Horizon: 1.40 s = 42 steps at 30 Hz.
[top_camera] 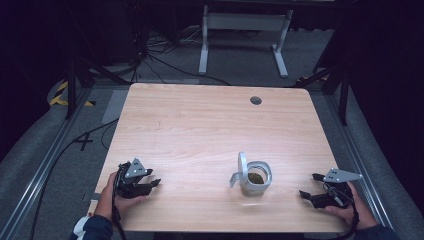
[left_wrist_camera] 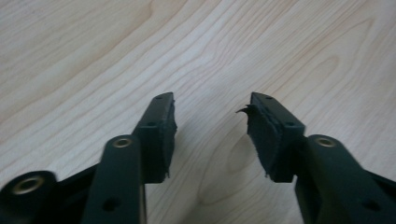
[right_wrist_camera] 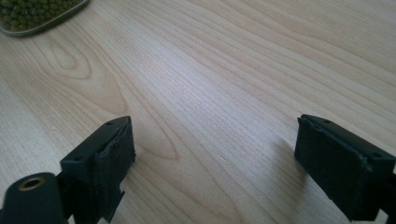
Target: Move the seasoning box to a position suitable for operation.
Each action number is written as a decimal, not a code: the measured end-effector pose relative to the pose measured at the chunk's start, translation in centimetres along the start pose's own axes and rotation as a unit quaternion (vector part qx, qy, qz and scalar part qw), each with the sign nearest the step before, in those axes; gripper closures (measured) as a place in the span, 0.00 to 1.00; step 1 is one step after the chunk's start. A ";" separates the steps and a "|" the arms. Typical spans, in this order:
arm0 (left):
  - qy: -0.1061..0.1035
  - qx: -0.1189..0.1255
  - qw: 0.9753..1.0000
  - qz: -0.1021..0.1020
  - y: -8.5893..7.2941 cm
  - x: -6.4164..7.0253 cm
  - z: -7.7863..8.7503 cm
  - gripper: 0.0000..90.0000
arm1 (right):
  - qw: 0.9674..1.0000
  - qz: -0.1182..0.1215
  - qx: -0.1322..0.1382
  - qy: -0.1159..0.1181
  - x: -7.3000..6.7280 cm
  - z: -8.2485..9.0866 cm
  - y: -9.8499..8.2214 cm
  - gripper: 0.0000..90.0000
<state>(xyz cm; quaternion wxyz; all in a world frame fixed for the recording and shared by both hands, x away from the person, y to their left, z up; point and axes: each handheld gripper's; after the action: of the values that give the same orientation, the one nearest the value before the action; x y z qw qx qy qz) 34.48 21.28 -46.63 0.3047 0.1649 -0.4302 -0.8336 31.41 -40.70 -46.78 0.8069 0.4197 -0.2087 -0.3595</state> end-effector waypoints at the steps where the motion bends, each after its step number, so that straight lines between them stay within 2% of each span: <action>1: 0.000 0.000 1.000 0.000 0.0 0.0 0.0 0.72 | 1.000 0.000 0.000 0.000 0.0 0.0 0.0 0.13; 2: -0.008 0.003 1.000 -0.011 0.5 0.4 0.0 0.77 | 1.000 0.000 0.000 0.000 0.0 0.0 0.0 0.13; 3: -0.008 0.003 1.000 -0.011 0.5 0.4 0.0 0.82 | 1.000 0.000 0.000 0.000 0.0 0.0 0.0 0.13; 4: -0.010 -0.003 0.999 -0.032 0.9 0.8 -0.1 0.86 | 1.000 0.000 0.000 0.000 0.0 0.0 0.0 0.13; 5: -0.010 -0.003 0.999 -0.032 0.9 0.8 -0.1 0.89 | 1.000 0.000 0.000 0.000 0.0 0.0 0.0 0.13; 6: -0.022 -0.007 0.999 -0.042 1.1 1.1 -0.3 0.92 | 1.000 0.000 0.000 0.000 0.0 0.0 0.0 0.13; 8: -0.020 -0.011 0.999 -0.046 1.2 1.3 -0.4 0.94 | 1.000 0.000 0.000 0.000 0.0 0.0 0.0 0.13; 11: -0.024 -0.003 0.999 -0.045 1.6 1.4 -0.4 1.00 | 1.000 0.000 0.000 0.000 0.0 0.0 0.0 0.13; 16: -0.030 0.014 0.999 -0.042 2.2 1.6 -0.3 1.00 | 1.000 0.000 0.000 0.000 0.0 0.0 0.0 0.13; 22: -0.030 0.026 0.998 -0.048 3.2 1.9 -0.3 1.00 | 1.000 0.000 0.000 0.000 0.0 0.0 0.0 0.13; 26: -0.039 0.049 0.997 -0.052 4.7 2.5 -0.1 1.00 | 1.000 0.000 0.000 0.000 0.0 0.0 0.0 0.13; 27: -0.039 0.050 0.996 -0.059 5.1 2.6 -0.2 1.00 | 1.000 0.000 0.000 0.000 0.0 0.0 0.0 0.13; 30: -0.048 0.056 0.995 -0.061 6.0 3.1 -0.6 1.00 | 1.000 0.000 0.000 0.000 0.0 0.0 0.0 0.13; 36: -0.068 0.069 0.992 -0.084 8.2 4.3 -1.5 1.00 | 1.000 0.000 0.000 0.000 0.0 0.0 0.0 0.13; 38: -0.072 0.072 0.991 -0.084 8.6 4.6 -1.7 1.00 | 1.000 0.000 0.000 0.000 0.0 0.0 0.0 0.13; 42: -0.085 0.087 0.988 -0.101 10.4 5.8 -2.2 1.00 | 1.000 0.000 0.000 0.000 0.0 0.0 0.0 0.13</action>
<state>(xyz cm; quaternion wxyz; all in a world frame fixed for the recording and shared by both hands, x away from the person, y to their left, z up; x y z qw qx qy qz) 35.08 11.53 -39.51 0.1663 0.1620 -0.5064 -0.8305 31.42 -40.69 -46.78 0.8069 0.4197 -0.2090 -0.3593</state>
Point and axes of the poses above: each handheld gripper's, and its own axes: z roughly backward along the jaws, y roughly out of its top, x roughly to its right, and after that the axes turned 9 degrees about x, right-handed
